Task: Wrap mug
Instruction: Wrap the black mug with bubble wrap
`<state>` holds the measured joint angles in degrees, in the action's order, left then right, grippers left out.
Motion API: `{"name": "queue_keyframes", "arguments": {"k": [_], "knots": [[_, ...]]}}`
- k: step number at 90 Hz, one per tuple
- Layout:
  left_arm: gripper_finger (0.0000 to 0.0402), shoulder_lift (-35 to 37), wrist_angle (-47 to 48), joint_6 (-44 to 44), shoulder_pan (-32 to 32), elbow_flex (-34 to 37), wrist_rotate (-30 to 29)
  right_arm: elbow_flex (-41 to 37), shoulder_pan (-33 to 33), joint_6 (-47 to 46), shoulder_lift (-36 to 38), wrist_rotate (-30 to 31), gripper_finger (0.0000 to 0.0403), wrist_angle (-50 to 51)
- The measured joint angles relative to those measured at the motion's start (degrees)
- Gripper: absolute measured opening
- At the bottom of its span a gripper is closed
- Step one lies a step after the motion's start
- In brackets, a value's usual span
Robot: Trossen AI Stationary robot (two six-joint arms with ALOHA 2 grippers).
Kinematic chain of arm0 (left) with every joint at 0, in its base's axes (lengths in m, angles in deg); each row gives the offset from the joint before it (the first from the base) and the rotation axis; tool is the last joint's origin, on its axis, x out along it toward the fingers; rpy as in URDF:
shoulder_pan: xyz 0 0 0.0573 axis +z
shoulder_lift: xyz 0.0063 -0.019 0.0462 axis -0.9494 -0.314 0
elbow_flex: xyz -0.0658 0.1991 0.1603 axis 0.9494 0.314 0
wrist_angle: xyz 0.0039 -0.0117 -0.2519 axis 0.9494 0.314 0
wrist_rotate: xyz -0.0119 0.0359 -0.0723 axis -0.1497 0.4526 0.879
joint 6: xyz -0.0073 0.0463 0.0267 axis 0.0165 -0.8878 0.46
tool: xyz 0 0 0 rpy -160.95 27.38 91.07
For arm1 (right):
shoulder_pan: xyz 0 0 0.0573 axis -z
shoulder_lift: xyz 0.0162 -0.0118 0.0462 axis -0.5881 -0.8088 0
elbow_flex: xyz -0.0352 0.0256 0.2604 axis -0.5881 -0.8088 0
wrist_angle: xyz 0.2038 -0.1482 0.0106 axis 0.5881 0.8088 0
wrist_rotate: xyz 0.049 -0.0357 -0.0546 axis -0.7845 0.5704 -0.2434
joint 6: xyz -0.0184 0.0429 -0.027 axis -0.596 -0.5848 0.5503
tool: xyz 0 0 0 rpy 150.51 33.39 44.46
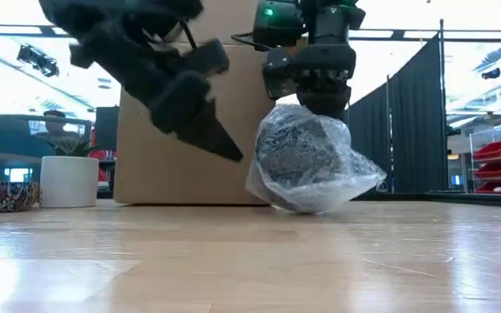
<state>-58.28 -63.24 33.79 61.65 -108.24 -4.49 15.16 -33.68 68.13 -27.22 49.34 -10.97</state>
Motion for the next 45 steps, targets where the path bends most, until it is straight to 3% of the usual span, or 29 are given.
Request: {"name": "queue_keyframes", "arguments": {"k": [15,45], "knots": [[0.0173,-6.3,-5.3,-2.0,-1.2,-3.3,8.9,0.0,-0.7,0.4,0.0,-1.1,0.0,-5.1],[0.0173,-9.9,-0.6,-6.3,-5.1,-10.5,11.1,1.1,-2.4,-1.7,0.4,-5.8,0.0,-1.3]]}}
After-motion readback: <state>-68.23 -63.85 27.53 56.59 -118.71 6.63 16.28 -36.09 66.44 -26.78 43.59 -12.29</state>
